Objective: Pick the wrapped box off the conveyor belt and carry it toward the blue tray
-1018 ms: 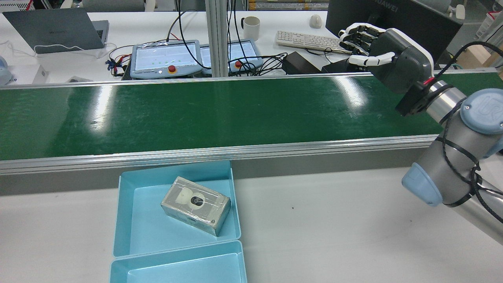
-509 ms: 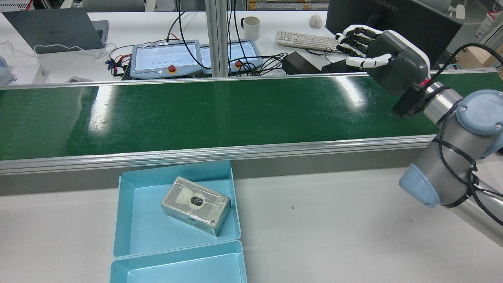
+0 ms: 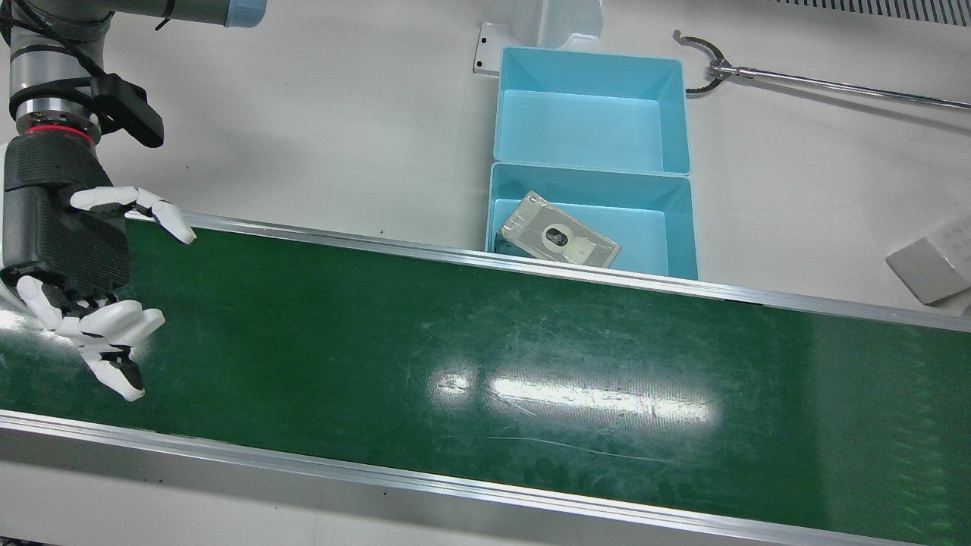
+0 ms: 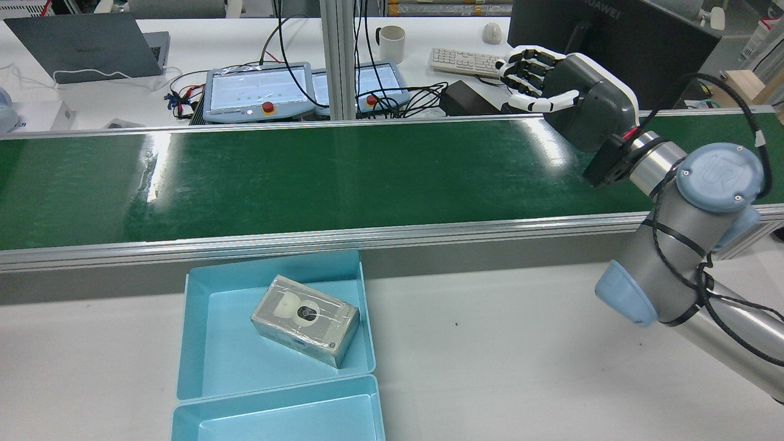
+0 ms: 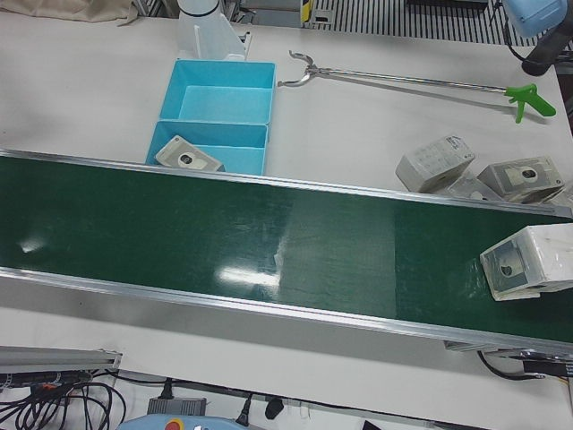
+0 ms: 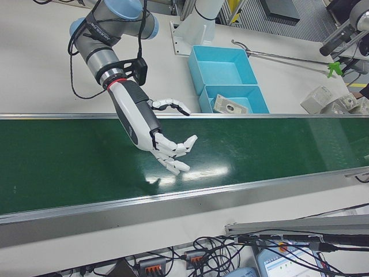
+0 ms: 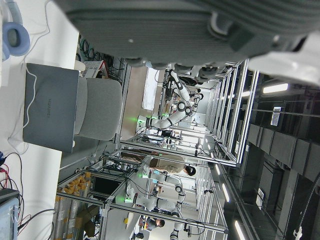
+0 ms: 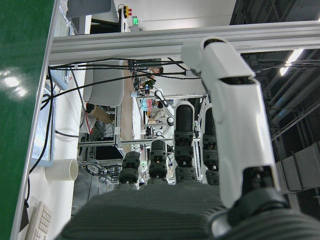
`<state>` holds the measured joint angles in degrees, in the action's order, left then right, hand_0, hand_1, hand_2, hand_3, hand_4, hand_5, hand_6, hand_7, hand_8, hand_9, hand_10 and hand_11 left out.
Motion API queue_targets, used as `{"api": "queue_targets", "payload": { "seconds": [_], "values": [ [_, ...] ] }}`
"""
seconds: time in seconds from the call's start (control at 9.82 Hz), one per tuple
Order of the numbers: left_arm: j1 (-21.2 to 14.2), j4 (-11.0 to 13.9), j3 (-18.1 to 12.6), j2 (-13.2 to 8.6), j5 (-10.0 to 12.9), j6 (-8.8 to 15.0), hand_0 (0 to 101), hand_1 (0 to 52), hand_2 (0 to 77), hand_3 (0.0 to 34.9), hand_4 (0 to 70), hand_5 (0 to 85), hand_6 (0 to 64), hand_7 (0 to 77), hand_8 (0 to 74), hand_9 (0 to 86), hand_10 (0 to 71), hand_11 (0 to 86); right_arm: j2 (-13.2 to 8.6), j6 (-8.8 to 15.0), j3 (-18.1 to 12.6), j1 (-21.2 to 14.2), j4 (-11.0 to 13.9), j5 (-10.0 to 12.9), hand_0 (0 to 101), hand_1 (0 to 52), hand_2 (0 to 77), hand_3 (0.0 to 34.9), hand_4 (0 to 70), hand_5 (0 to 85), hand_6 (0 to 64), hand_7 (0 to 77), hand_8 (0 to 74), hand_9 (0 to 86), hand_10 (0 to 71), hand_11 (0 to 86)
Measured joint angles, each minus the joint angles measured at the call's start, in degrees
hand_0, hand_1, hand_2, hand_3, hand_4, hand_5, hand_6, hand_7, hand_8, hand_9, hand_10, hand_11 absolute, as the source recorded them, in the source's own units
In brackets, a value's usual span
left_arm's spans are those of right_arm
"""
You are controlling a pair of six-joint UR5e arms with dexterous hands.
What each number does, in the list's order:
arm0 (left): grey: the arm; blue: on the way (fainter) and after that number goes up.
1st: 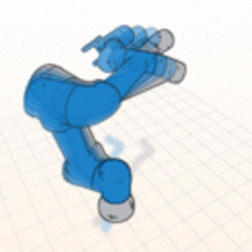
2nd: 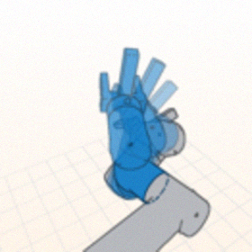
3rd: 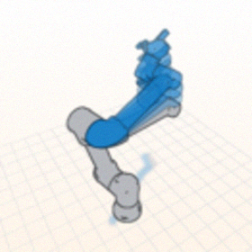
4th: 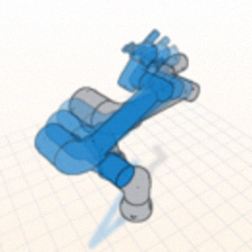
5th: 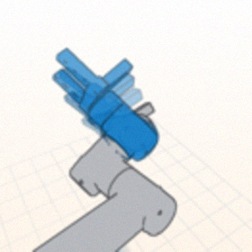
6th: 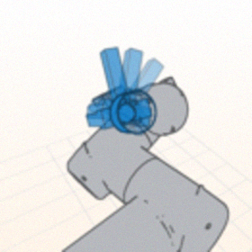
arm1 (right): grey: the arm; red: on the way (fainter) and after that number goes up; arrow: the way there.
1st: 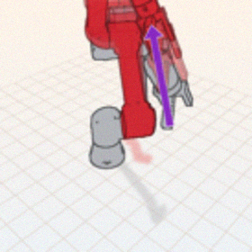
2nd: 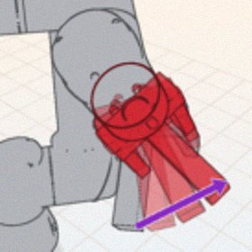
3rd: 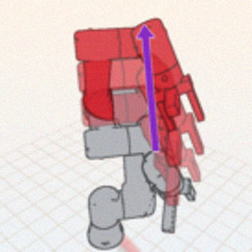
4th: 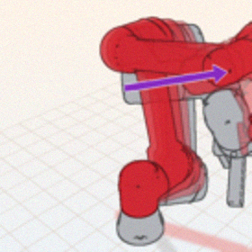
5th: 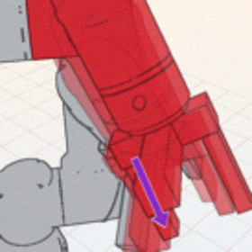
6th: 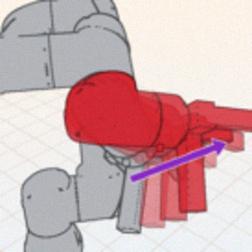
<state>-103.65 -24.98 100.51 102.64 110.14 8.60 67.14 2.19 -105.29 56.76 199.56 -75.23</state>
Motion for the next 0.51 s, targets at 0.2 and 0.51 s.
{"api": "queue_targets", "payload": {
  "seconds": [0.2,0.51],
  "values": [
    [0.0,0.0,0.0,0.0,0.0,0.0,0,0.0,0.5,0.0,0.0,1.1,0.0,0.5,0.0,0.0,0.5,0.0,-3.31,0.05,2.39,-2.29,0.21,-0.11,53,18.5,18.0,6.3,21.3,33.8,14.7,34.4,4.9,11.4,3.3,6.5],
    [0.0,0.0,0.0,0.0,0.0,0.0,0,0.0,0.5,0.0,0.0,1.1,0.0,0.0,0.5,0.0,0.0,0.0,-6.39,-0.06,4.47,-3.89,0.5,-0.12,52,18.5,16.4,8.2,20.2,31.1,12.5,28.4,3.8,10.9,1.1,3.8]
  ]
}}
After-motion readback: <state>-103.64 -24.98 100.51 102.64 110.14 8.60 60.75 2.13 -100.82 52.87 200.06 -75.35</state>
